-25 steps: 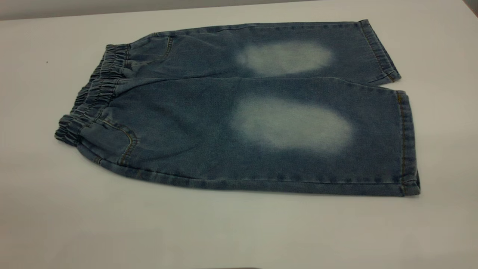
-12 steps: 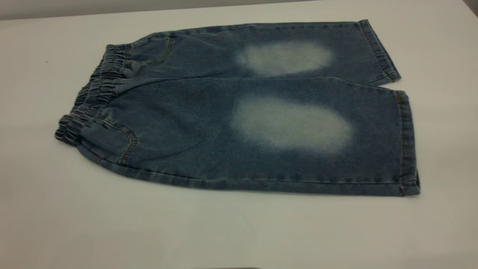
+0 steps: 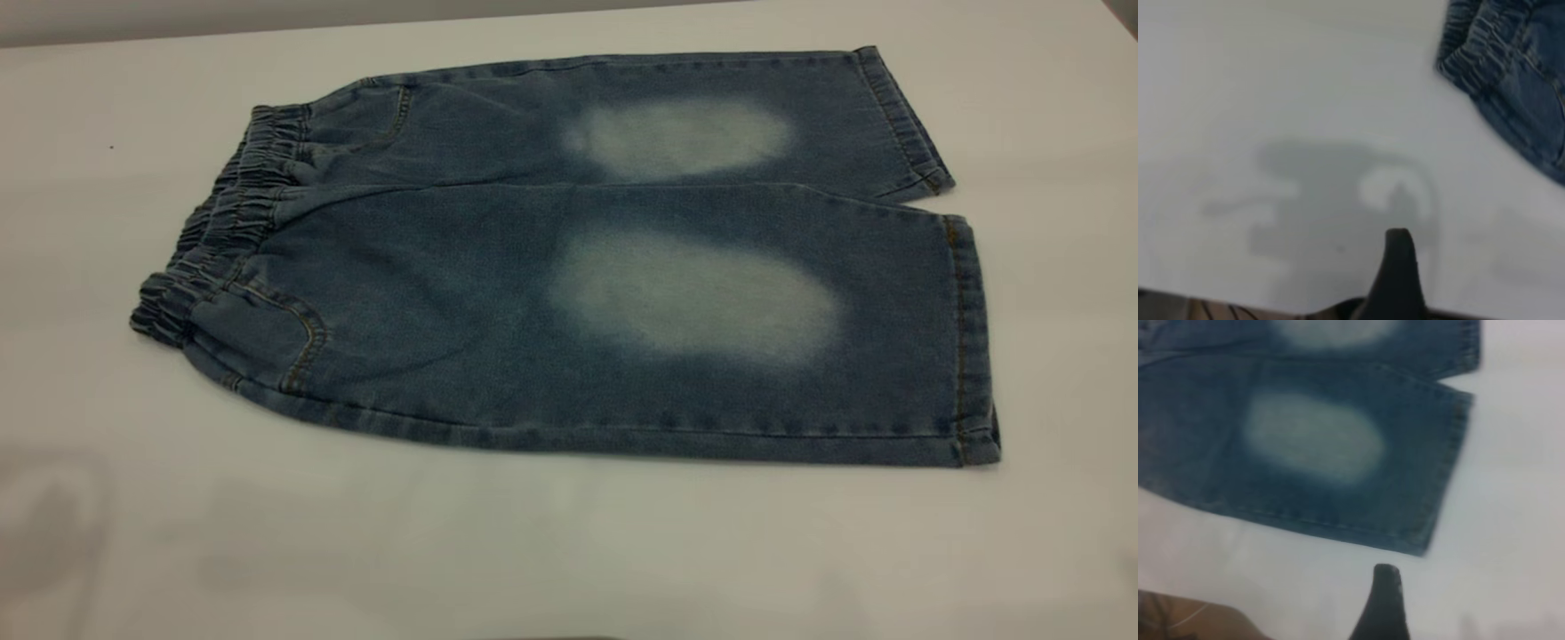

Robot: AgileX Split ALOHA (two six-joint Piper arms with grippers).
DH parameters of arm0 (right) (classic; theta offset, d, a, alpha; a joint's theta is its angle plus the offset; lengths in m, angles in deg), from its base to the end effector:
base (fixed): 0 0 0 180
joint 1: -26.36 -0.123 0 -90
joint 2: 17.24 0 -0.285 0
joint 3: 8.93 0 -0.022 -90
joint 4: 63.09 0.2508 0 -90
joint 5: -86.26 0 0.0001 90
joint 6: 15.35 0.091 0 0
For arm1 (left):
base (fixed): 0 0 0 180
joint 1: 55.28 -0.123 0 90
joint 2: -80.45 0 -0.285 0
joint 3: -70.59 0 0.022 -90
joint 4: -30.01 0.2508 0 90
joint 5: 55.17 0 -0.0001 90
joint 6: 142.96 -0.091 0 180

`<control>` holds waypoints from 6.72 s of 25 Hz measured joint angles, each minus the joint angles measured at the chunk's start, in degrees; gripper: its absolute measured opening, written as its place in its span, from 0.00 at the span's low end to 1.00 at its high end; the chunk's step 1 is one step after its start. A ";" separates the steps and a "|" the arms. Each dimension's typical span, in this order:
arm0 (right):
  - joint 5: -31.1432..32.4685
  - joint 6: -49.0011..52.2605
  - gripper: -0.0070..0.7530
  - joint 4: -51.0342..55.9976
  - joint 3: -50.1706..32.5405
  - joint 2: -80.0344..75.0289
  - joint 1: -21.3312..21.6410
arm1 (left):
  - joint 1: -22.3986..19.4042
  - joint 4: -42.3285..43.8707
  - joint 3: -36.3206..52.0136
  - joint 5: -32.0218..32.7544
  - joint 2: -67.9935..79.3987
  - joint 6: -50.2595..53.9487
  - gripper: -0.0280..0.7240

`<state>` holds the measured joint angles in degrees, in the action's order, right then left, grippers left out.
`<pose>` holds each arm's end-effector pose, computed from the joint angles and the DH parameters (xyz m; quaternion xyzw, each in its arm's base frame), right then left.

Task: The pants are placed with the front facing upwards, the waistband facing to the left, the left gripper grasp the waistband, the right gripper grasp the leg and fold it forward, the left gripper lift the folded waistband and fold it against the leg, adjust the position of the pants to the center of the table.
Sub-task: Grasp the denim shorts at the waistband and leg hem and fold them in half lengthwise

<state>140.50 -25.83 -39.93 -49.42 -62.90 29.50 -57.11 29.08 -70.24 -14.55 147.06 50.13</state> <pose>0.1085 0.0232 0.3014 -0.0039 0.9233 0.1523 0.3525 0.1844 0.0049 0.2617 -0.1286 0.9486 -0.0352 0.2870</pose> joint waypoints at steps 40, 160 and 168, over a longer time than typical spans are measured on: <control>-1.76 -10.07 0.73 9.52 0.00 -4.91 0.00 | 1.98 -2.74 -10.23 -33.88 52.80 0.53 0.77; -29.55 11.00 0.73 -10.50 10.50 -77.34 -24.88 | 4.80 -4.53 -12.71 -23.43 51.53 -5.29 0.11; -29.55 11.01 0.72 -10.20 10.55 -79.11 -24.46 | 4.80 -4.53 -12.71 -23.43 51.53 -5.29 0.11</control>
<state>110.95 -14.82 -50.13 -38.87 -142.01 5.04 -52.31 24.55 -82.95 -37.98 198.59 44.84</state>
